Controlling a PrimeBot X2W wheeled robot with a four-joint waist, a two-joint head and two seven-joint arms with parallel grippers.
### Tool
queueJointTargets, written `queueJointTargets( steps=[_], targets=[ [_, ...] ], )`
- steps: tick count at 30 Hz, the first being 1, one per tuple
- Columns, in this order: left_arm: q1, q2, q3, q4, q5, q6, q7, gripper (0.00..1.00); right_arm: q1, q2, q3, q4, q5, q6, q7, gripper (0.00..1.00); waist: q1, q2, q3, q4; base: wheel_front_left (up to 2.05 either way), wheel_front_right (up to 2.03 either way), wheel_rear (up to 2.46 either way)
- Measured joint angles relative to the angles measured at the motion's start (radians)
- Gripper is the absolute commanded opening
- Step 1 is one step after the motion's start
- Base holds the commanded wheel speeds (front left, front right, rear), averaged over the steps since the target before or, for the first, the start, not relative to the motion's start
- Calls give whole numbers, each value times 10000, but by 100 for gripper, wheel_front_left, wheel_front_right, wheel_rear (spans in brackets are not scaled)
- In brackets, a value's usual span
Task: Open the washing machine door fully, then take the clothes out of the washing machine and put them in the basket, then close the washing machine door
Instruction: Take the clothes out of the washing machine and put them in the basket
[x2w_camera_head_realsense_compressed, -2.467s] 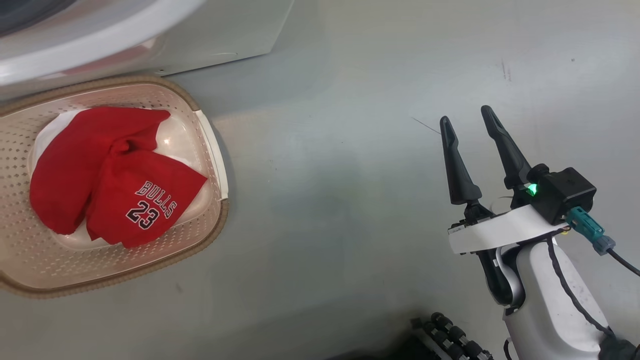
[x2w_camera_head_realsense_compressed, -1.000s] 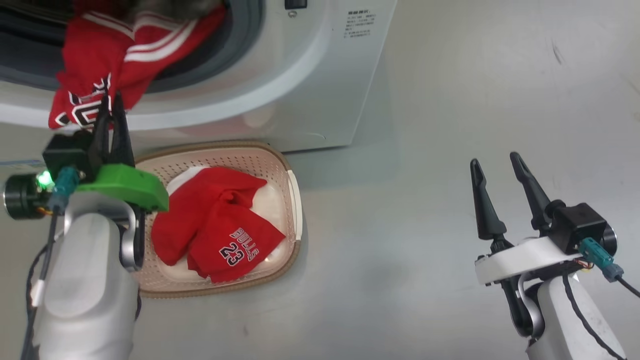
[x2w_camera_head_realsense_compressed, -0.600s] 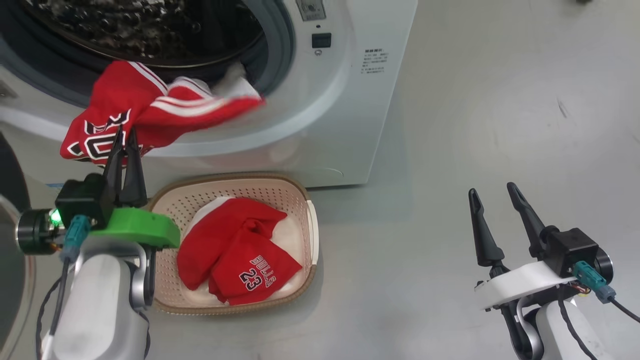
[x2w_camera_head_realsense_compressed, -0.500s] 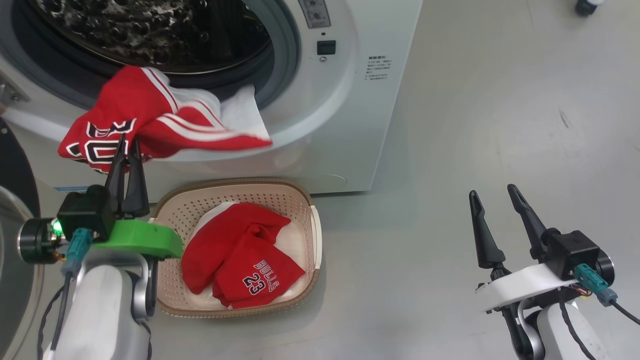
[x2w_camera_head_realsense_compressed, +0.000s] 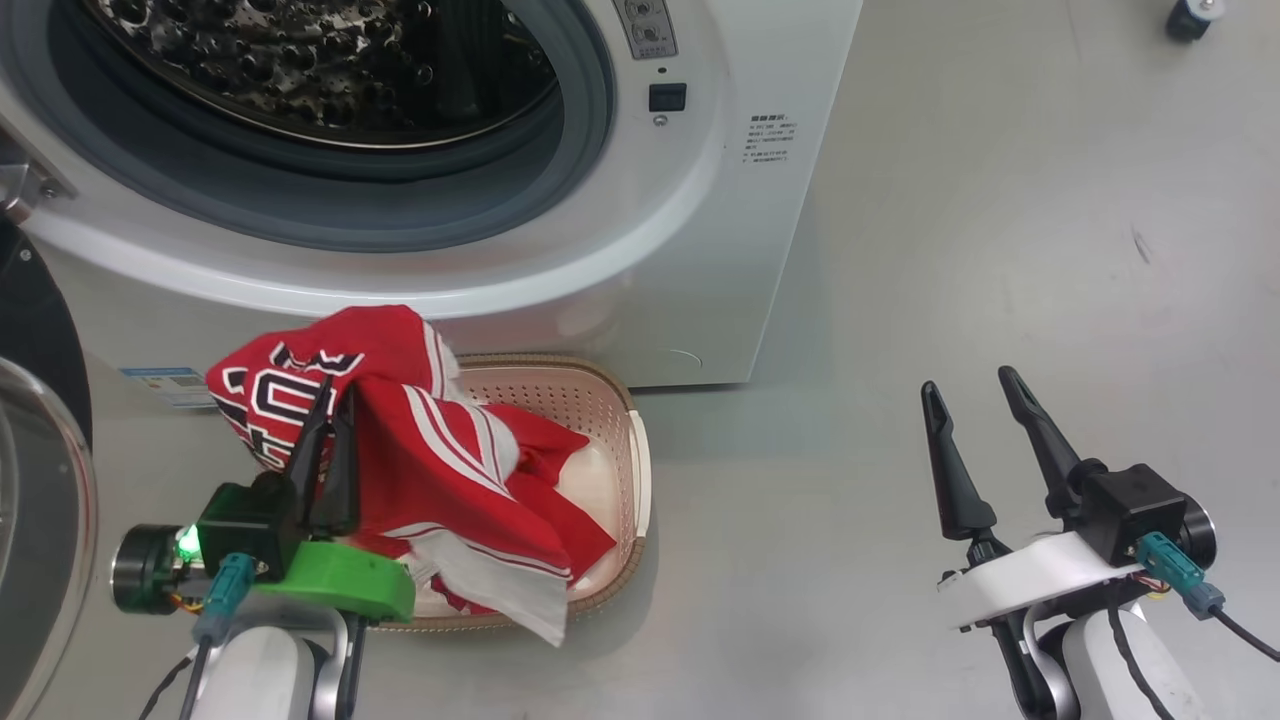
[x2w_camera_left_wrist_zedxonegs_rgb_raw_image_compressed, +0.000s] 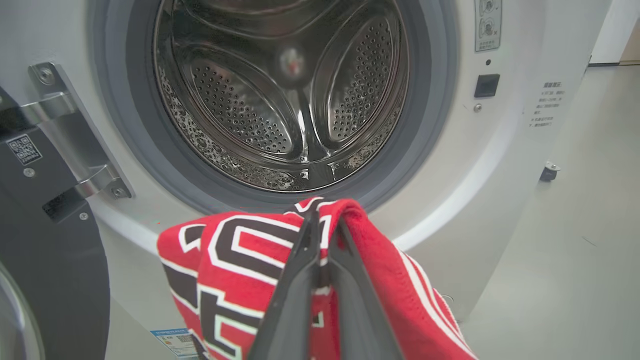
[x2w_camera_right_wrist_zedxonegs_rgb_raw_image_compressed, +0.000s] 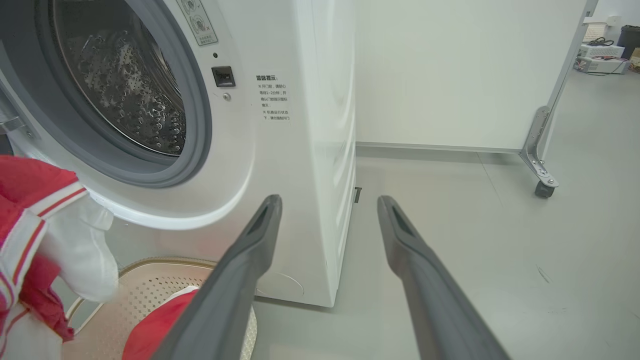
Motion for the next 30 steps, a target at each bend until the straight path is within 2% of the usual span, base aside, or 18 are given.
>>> queueJointTargets(
  steps=[12,24,25,27,28,30],
  targets=[
    [-100,-13,-339,1085,-105,-178,251,0,-50,50,31,-403,0,-6,12,100,0,0,738,-333,0,0,0],
    [-1607,-61,-274,3597,-466,-261,1145,0,-600,104,268,-554,0,90,12,100,0,0,1618,-702,0,0,0],
    [-1685,-63,-268,3816,-468,-253,1289,35,-628,107,267,-552,2,90,12,100,0,0,1664,-755,0,0,0],
    [-1836,-79,-198,4234,-487,-205,1488,91,-661,111,255,-529,4,90,12,100,0,0,1746,-864,0,0,0],
    [-1898,-79,-165,4385,-527,-205,1534,100,-661,113,247,-512,8,88,12,100,0,0,1780,-916,0,0,0],
    [-2072,-79,-171,4621,-541,-203,1544,100,-659,121,198,-454,19,82,12,100,0,0,1829,-1013,0,0,0]
  ],
)
